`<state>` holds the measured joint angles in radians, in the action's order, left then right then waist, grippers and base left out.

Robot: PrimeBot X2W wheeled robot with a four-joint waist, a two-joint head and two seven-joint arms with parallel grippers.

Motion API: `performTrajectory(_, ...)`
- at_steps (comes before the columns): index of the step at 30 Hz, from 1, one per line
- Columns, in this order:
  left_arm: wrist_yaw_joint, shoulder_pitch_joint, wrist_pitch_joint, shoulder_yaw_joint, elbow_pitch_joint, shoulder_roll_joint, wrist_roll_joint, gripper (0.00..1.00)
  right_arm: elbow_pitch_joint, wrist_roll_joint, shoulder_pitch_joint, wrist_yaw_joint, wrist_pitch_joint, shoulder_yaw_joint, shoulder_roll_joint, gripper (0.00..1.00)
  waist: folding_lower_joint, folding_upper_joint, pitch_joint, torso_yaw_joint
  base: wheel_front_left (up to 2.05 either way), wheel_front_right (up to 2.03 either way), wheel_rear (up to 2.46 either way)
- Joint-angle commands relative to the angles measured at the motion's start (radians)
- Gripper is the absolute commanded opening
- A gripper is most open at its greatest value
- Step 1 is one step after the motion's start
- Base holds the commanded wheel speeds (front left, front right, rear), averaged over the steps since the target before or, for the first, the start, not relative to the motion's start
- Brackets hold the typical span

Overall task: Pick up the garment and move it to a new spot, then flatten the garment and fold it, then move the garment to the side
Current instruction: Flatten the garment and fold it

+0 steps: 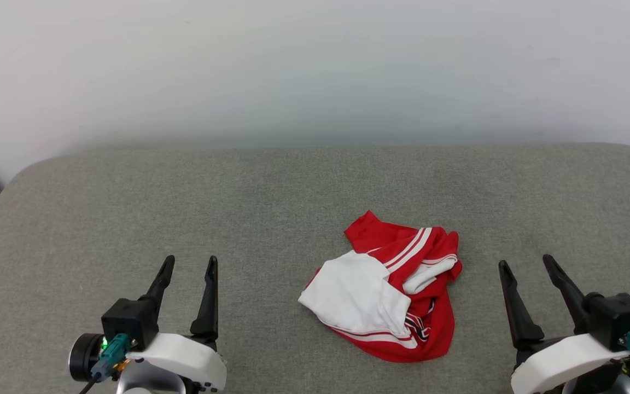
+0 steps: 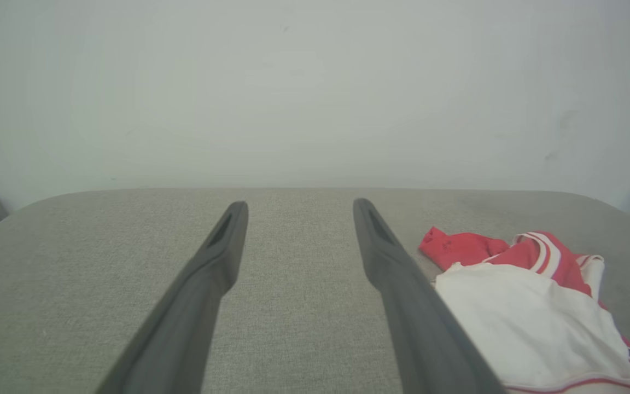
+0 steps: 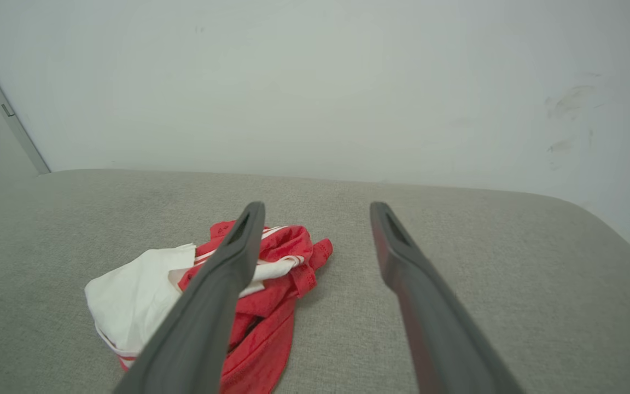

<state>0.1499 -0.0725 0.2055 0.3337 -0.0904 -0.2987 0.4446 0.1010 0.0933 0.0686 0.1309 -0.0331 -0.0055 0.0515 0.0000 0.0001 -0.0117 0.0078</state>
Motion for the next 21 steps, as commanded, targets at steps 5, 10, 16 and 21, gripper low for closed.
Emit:
performTrajectory(5,0.007,0.002,-0.006,0.003,0.015,-0.001,0.001,1.0,0.011,0.01,0.013,0.0,0.0,0.005,-0.001,1.0,0.0,-0.0001,0.002,-0.002,0.0,0.0,0.0)
performTrajectory(10,0.01,-0.007,-0.01,0.005,0.018,-0.004,0.003,1.0,0.009,0.012,0.01,0.0,0.0,0.009,-0.001,1.0,0.0,-0.0001,0.004,-0.001,0.0,0.0,0.0)
performTrajectory(16,-0.014,-0.063,-0.049,0.023,0.023,-0.009,0.008,1.0,0.013,0.015,-0.002,0.0,0.002,0.004,-0.001,1.0,0.0,-0.0001,0.025,0.008,0.0,0.0,0.0)
performTrajectory(21,-0.108,-0.202,-0.194,0.106,0.0,-0.005,0.021,1.0,0.015,0.012,-0.024,0.0,0.001,0.008,-0.001,1.0,0.0,-0.0001,0.064,0.007,0.0,0.0,0.0)
